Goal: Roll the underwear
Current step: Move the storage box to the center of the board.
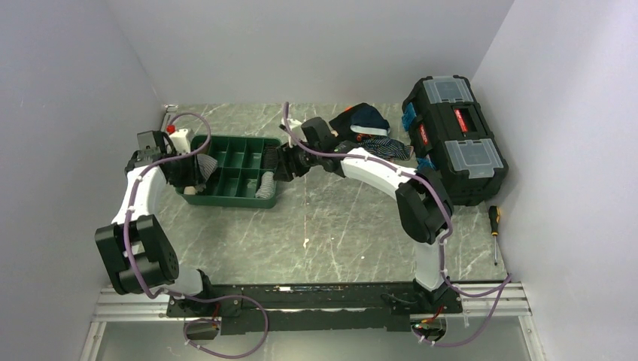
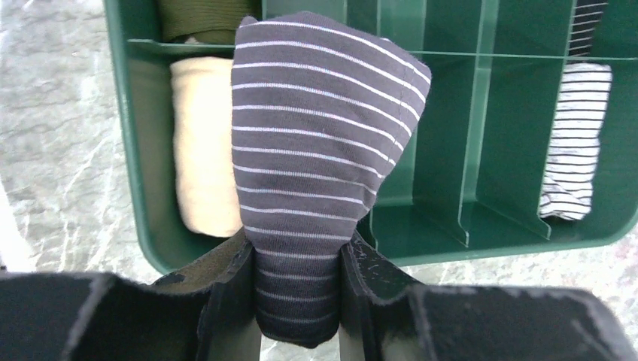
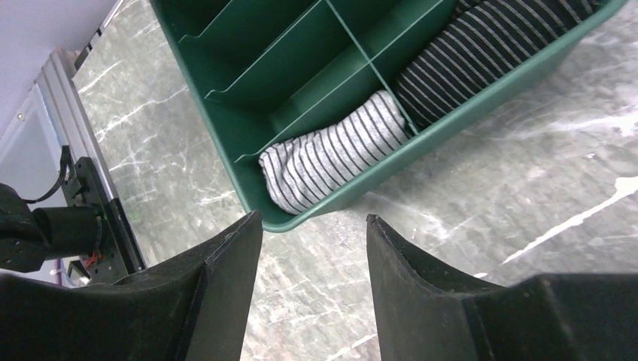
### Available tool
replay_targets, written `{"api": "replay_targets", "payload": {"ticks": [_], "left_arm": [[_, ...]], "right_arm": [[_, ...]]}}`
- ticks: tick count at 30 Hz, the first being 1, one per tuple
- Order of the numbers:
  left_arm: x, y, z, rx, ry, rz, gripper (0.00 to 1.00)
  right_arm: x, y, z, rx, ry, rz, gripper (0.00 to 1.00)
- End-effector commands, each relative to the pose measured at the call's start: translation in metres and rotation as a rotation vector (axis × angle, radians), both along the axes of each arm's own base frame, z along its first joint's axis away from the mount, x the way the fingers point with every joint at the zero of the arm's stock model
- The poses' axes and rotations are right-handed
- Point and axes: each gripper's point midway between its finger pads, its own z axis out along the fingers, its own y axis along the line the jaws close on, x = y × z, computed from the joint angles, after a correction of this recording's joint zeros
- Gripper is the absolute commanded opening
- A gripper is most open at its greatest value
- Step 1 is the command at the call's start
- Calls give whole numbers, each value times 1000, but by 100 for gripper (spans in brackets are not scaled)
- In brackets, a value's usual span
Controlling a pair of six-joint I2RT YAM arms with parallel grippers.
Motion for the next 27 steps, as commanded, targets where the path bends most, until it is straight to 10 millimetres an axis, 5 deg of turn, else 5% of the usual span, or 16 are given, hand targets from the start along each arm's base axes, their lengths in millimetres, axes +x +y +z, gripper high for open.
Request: {"api": "replay_targets", "payload": {"ticks": [1, 15, 27], "left_arm": [[12, 20, 24, 102, -76, 84, 0], [10, 15, 5, 454, -10, 49, 0], [9, 18, -12, 514, 51, 26, 0]], "right_arm": [[12, -9, 38, 53, -98, -9, 56], [14, -21, 35, 78, -73, -17, 56], [14, -28, 37, 93, -73, -23, 57]]}}
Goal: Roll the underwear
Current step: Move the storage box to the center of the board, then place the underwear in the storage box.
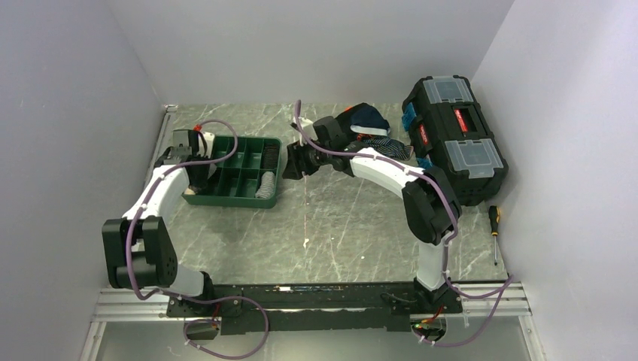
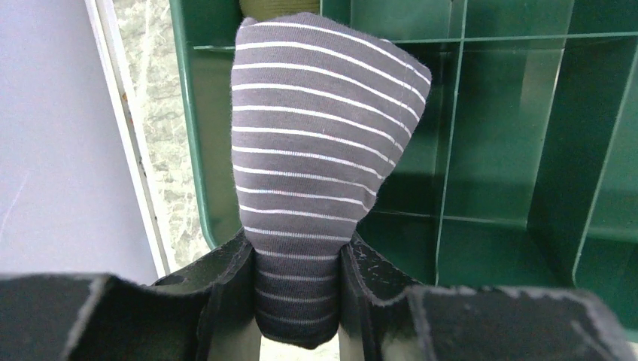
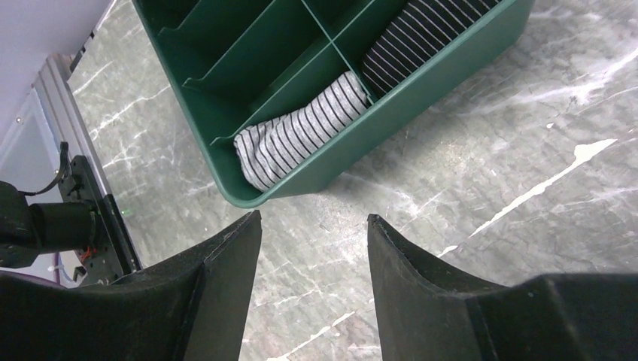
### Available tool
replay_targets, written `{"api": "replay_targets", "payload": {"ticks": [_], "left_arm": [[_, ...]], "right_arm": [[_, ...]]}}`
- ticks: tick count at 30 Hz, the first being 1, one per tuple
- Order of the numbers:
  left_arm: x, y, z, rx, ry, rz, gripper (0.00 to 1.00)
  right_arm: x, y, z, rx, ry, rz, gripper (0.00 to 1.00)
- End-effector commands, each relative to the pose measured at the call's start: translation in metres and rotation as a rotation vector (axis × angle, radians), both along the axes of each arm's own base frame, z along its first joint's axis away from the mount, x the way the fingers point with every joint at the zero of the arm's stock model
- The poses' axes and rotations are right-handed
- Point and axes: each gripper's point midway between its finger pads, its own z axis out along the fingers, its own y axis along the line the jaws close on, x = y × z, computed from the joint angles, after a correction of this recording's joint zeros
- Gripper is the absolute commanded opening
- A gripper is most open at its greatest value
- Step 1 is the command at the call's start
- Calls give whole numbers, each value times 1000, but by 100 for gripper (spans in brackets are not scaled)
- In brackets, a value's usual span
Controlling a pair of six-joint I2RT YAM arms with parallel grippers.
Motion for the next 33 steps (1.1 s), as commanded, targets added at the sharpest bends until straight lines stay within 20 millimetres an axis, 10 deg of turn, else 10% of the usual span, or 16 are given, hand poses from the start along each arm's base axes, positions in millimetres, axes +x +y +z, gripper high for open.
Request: {"api": "replay_targets", "payload": {"ticks": [1, 33], "left_arm": [[5, 3, -5, 39, 12, -4, 0], [2, -58, -42, -79, 168, -159, 0]], "right_arm": [[4, 1, 42, 86, -88, 10, 57], [20, -3, 19, 75, -29, -14, 58]]}}
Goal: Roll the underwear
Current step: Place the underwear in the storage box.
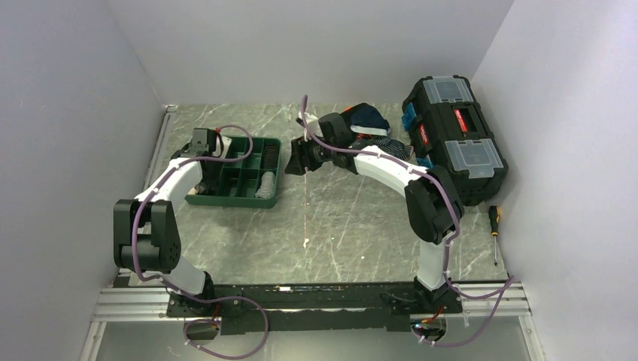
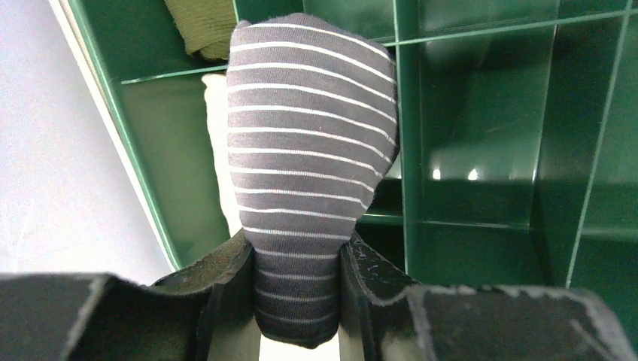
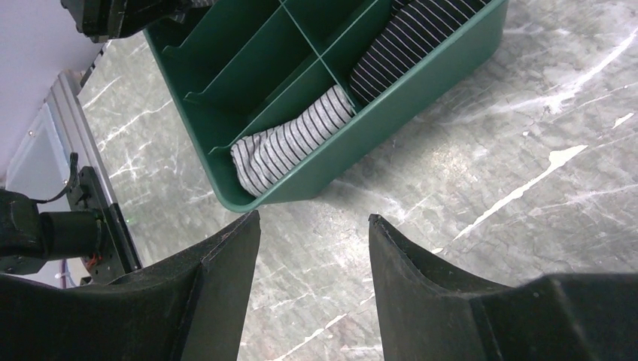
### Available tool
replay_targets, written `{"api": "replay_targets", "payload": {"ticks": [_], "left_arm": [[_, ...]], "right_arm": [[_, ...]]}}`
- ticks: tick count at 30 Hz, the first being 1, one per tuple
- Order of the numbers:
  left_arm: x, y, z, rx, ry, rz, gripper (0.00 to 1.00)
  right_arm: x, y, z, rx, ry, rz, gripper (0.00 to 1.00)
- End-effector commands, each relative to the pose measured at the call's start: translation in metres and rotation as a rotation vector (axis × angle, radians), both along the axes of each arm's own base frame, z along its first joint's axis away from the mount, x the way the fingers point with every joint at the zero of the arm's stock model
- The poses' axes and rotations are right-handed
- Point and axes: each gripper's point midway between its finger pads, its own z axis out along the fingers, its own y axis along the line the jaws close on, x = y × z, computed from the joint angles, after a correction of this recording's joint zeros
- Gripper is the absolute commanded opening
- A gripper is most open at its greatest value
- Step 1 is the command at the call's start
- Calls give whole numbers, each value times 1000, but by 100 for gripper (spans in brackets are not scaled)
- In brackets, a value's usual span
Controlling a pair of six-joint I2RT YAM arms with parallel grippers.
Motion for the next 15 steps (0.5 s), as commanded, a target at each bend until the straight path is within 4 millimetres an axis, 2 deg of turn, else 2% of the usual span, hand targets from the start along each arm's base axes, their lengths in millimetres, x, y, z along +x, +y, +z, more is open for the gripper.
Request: {"api": "replay_targets", "payload": {"ticks": [1, 11, 15], "left_arm": [[-5, -39, -17, -184, 70, -56, 0], [-4, -50, -21, -238, 157, -73, 0], [-3, -57, -25, -273, 184, -74, 0]], "right_arm": [[10, 5, 6, 37, -14, 4, 58], [7, 17, -7, 70, 49, 45, 58], [4, 25, -18, 87, 100, 73, 56]]}}
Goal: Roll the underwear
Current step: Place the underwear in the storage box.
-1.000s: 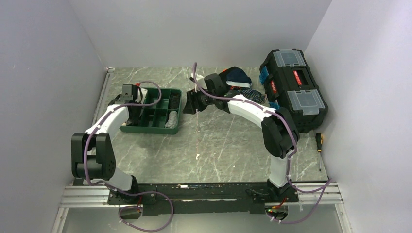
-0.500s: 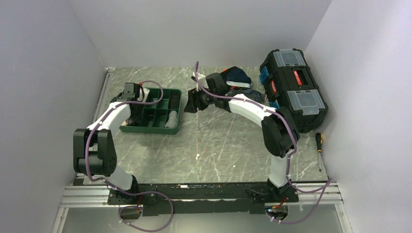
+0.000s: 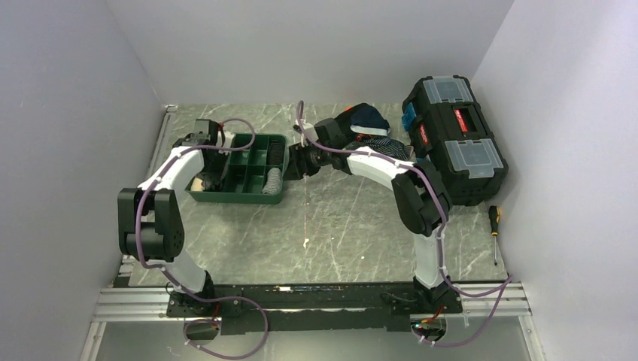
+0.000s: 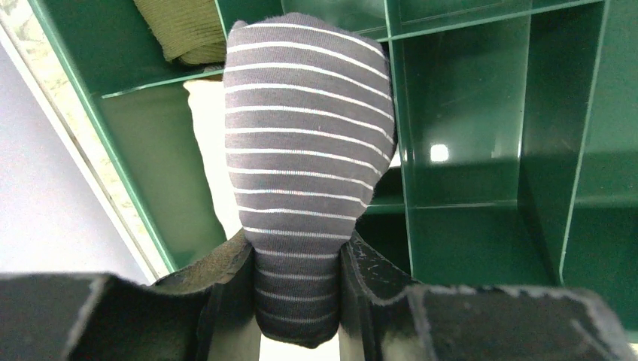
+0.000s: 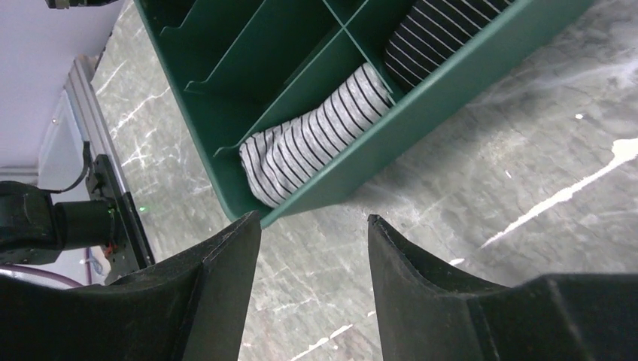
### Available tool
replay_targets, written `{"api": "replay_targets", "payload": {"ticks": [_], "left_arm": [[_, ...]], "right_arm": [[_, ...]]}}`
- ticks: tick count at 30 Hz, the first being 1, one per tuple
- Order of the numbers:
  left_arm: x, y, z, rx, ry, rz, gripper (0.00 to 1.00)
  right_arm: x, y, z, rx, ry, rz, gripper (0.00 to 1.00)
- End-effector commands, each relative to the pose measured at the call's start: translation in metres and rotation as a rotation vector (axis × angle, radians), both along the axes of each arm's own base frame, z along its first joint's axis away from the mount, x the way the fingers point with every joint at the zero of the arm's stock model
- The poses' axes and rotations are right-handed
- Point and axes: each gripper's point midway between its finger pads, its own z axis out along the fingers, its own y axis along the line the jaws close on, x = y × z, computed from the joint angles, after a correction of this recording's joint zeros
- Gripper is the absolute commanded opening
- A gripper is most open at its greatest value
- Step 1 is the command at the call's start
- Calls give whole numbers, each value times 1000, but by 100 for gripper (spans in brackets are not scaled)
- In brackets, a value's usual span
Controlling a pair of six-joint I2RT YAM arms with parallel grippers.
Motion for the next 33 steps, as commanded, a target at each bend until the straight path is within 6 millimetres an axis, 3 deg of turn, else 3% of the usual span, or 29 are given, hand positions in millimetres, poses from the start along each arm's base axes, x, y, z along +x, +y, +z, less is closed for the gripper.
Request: {"api": "replay_targets", "payload": {"ticks": [1, 19, 33], "left_arm": [[-15, -40, -27, -188, 125, -39, 0], [-15, -61, -31, -247, 217, -49, 0], [-6, -63, -6, -148, 251, -87, 0]], "right_arm": [[6, 20, 15, 90, -1, 46, 56], [-5, 41, -12, 66, 59, 86, 39], [-5, 44, -25, 56, 93, 94, 32]]}}
